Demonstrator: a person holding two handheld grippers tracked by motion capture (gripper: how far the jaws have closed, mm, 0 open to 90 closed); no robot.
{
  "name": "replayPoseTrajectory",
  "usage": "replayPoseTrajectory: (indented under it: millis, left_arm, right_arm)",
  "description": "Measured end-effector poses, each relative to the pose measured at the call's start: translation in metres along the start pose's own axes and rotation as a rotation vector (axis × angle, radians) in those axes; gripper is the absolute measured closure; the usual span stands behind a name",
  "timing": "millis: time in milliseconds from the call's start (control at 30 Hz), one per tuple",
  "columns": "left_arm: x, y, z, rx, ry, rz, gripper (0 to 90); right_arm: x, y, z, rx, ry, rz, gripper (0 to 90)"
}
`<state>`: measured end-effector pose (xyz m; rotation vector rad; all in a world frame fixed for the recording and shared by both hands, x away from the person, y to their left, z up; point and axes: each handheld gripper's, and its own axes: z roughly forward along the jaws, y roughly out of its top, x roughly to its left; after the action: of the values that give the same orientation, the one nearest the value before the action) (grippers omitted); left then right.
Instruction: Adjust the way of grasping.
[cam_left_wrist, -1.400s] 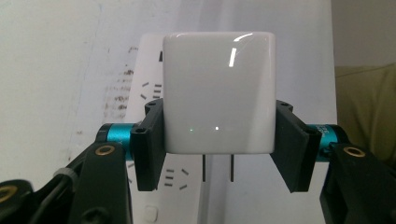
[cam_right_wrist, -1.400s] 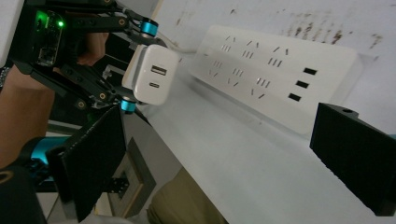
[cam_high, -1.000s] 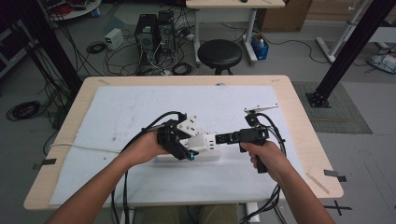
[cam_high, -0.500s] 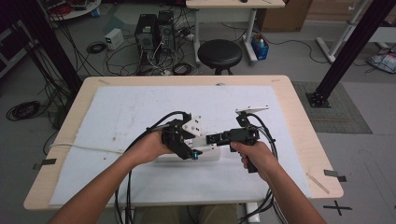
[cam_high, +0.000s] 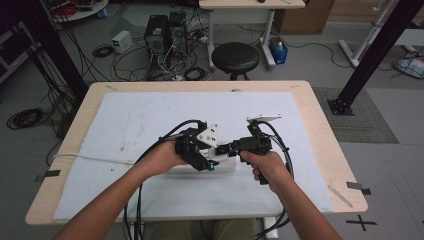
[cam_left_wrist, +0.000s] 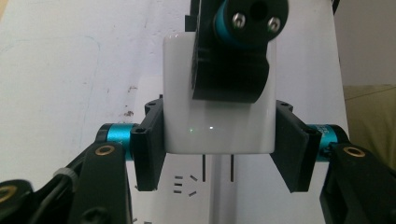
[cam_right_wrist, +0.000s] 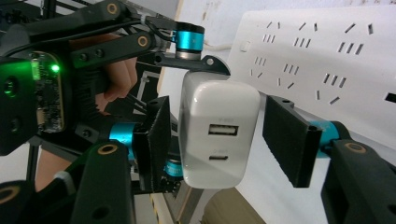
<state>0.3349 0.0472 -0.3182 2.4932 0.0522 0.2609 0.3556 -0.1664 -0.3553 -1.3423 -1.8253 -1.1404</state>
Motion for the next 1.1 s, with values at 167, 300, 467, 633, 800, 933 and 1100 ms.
replayPoseTrajectory:
  millis: [167,300,467,633,800,933,1100]
  left_arm:
    - [-0.001,0.0,0.0,-0.006,0.004,0.006,42.5]
    - [-0.002,0.001,0.001,-0.011,0.012,0.014,42.5]
    - [-0.003,0.001,0.001,-0.008,0.034,0.03,42.5]
    - [-0.004,0.002,0.002,0.009,0.053,0.038,42.4]
    - [-0.002,0.002,0.001,-0.005,0.059,0.0,38.3]
    - [0.0,-0.004,-0.003,0.013,0.068,-0.036,28.8]
    - [0.007,-0.022,-0.012,0.034,0.073,-0.107,25.2]
  right_arm:
    - [0.0,0.001,0.003,0.001,0.016,-0.005,49.4]
    - [-0.001,0.001,0.004,0.007,0.027,0.014,55.7]
    - [-0.003,0.001,0.004,-0.001,0.05,0.033,60.0]
    - [-0.005,0.001,0.005,-0.019,0.061,0.062,61.9]
    - [-0.006,0.0,0.004,-0.041,0.071,0.046,62.0]
    - [-0.006,0.0,-0.005,-0.093,0.025,-0.016,62.1]
    - [-0.004,-0.001,-0.019,-0.113,-0.053,-0.107,62.1]
